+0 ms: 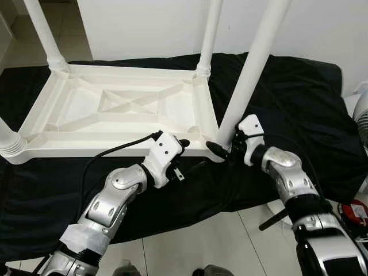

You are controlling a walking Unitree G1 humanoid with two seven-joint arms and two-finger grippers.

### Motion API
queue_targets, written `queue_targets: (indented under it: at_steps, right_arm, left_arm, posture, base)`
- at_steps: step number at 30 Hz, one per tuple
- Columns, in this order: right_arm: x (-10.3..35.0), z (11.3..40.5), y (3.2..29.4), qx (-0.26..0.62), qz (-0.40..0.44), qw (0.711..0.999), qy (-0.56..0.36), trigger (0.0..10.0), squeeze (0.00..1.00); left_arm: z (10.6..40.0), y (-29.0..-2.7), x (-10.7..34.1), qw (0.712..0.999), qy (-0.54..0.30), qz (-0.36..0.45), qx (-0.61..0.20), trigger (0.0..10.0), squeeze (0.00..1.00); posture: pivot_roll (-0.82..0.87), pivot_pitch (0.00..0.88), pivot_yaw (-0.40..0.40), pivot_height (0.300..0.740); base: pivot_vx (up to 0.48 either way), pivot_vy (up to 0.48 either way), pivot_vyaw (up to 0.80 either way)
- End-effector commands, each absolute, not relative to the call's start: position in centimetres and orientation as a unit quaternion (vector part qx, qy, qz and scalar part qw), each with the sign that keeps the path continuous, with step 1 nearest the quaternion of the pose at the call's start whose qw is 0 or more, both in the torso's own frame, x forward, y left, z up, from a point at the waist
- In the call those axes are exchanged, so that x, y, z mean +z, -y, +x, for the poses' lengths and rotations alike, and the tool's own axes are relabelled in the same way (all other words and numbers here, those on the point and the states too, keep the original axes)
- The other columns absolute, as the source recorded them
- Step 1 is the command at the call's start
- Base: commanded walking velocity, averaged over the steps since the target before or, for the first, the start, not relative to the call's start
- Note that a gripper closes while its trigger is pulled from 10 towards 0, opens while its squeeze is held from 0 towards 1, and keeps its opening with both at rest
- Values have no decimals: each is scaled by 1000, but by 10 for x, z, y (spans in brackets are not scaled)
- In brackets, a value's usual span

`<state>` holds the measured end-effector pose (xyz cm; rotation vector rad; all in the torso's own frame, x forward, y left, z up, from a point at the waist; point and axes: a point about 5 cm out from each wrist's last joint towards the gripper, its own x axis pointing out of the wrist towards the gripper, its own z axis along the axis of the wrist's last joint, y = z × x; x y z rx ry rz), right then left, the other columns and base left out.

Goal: Building children table

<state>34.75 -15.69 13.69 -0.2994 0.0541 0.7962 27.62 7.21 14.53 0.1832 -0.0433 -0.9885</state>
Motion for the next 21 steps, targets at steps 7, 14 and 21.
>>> queue_targets:
  at_steps: [7,14,21]
  right_arm:
    - [126,348,149,423,-146,893,-47,0,0]
    - [120,346,151,427,-150,890,-53,1451,0]
    - [116,348,154,366,-128,920,-52,10000,0]
  left_arm:
    - [278,-73,145,876,15,92,-474,10000,0]
    - [278,-73,145,875,13,92,-475,10000,0]
    - [276,-72,143,873,11,94,-479,10000,0]
  posture:
    - [84,0,-43,740]
    - [86,0,-43,740]
    - [73,0,-40,740]
  base:
    - [0,0,0]
    - [0,0,0]
    - [0,0,0]
